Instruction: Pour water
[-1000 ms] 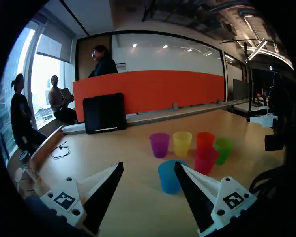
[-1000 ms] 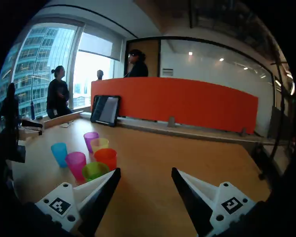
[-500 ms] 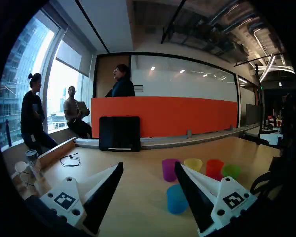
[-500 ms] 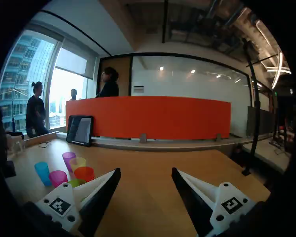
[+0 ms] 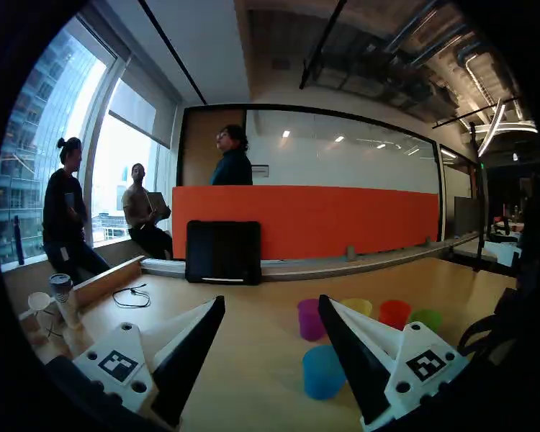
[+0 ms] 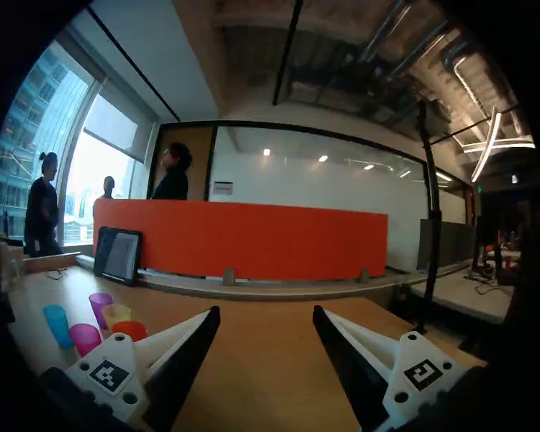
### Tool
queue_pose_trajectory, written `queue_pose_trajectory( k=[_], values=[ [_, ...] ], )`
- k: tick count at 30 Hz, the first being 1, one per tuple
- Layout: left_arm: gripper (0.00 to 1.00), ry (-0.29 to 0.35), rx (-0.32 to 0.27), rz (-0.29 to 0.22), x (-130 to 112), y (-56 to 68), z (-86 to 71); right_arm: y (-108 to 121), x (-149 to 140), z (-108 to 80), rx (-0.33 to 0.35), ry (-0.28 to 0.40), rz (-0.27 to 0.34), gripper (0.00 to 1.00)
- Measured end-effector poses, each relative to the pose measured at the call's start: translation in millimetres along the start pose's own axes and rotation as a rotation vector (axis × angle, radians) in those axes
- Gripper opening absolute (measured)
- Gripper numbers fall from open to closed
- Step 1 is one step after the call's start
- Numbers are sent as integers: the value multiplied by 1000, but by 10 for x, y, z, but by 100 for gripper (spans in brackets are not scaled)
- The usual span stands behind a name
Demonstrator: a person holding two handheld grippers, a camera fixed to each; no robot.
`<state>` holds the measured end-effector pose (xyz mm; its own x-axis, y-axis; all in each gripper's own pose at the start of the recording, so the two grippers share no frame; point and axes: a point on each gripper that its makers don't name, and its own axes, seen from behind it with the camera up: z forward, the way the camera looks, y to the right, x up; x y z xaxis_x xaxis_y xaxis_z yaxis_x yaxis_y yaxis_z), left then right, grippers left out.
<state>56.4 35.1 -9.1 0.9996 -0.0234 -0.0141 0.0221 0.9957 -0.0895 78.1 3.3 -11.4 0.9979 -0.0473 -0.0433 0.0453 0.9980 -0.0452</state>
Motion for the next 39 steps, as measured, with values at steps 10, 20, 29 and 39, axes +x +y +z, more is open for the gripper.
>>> queue_pose_trajectory(
  k=[10, 20, 29, 39],
  values=[
    [96, 25, 30, -2, 24, 52, 20, 13, -120, -36, 23, -14, 53, 100],
    [96, 28, 54, 28, -121, 74, 33, 17, -34, -26, 34, 1, 75, 100],
    [96, 23, 75, 56, -290, -11, 27, 24, 40, -27, 26, 7, 53, 100],
    [96, 16, 79, 37, -457, -161, 44, 1, 103, -65, 19, 10, 57, 100]
  ],
)
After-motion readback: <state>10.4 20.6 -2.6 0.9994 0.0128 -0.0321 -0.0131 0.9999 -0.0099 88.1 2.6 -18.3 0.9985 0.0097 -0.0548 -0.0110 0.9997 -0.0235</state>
